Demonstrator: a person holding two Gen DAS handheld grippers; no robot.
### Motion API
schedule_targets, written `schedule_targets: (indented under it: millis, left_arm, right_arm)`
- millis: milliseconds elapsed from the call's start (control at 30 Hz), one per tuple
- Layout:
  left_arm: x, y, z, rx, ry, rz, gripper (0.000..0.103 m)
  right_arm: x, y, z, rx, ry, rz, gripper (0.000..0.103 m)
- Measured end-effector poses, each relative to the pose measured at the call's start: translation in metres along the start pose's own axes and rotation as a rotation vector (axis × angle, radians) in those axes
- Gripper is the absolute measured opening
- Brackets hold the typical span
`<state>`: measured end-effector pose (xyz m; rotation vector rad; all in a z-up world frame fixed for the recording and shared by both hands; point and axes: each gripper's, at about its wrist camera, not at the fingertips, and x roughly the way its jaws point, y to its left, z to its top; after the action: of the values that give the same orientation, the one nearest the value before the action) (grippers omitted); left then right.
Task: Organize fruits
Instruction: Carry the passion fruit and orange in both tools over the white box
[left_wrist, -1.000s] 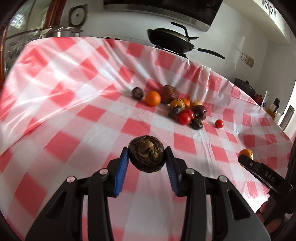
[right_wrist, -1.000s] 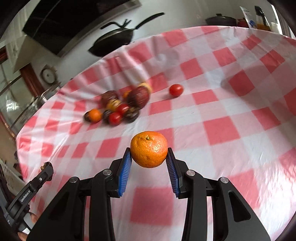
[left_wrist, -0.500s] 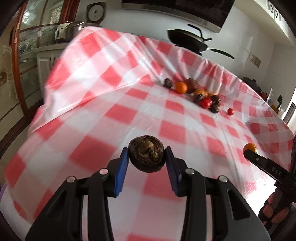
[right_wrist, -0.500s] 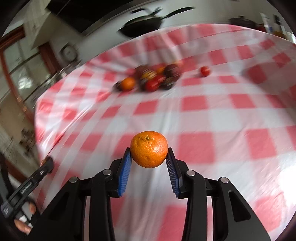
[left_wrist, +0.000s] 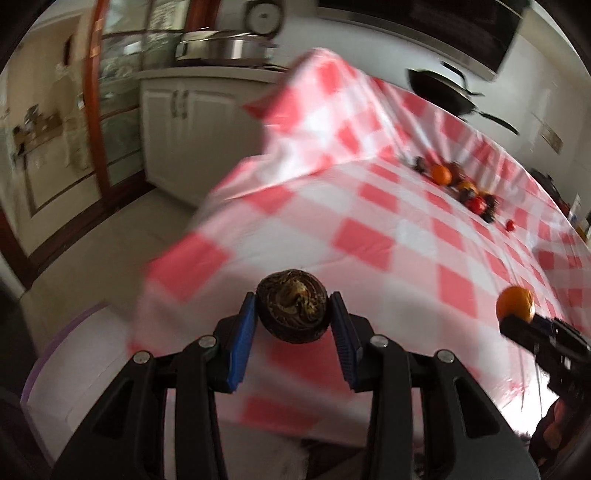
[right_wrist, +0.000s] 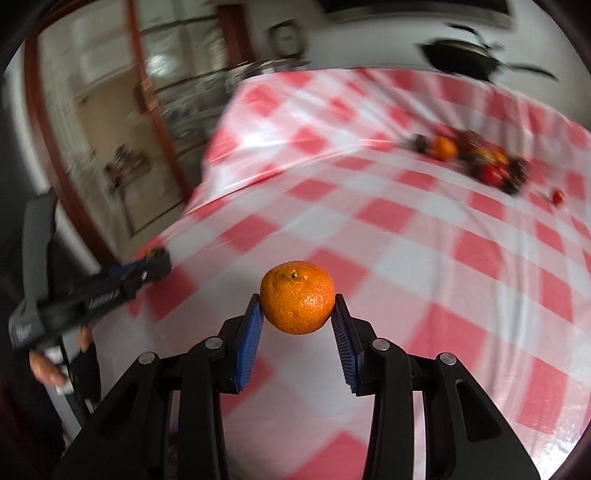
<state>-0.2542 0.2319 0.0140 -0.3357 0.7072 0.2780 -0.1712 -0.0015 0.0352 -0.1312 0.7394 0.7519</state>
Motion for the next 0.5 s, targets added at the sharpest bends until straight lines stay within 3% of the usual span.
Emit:
schedule_targets:
  millis: [233, 367, 500]
  left_arm:
    - [-0.032, 0.091, -0.022, -0.135, -0.022, 0.132, 0.04]
    - [-0.032, 0.131, -0.045, -0.187, 0.021, 0.187, 0.04]
    - [-0.019, 0.159, -0.069, -0.231, 0.1, 0.216, 0.04]
  right_arm:
    - [0.004, 0.099, -0.014, -0.294, 0.05, 0.176, 0.038]
    - [0.008, 0.156, -0.033, -0.49, 0.092, 0.292, 0.039]
    - [0.032, 0.201, -0.056, -0.642, 0.2, 0.35, 0.039]
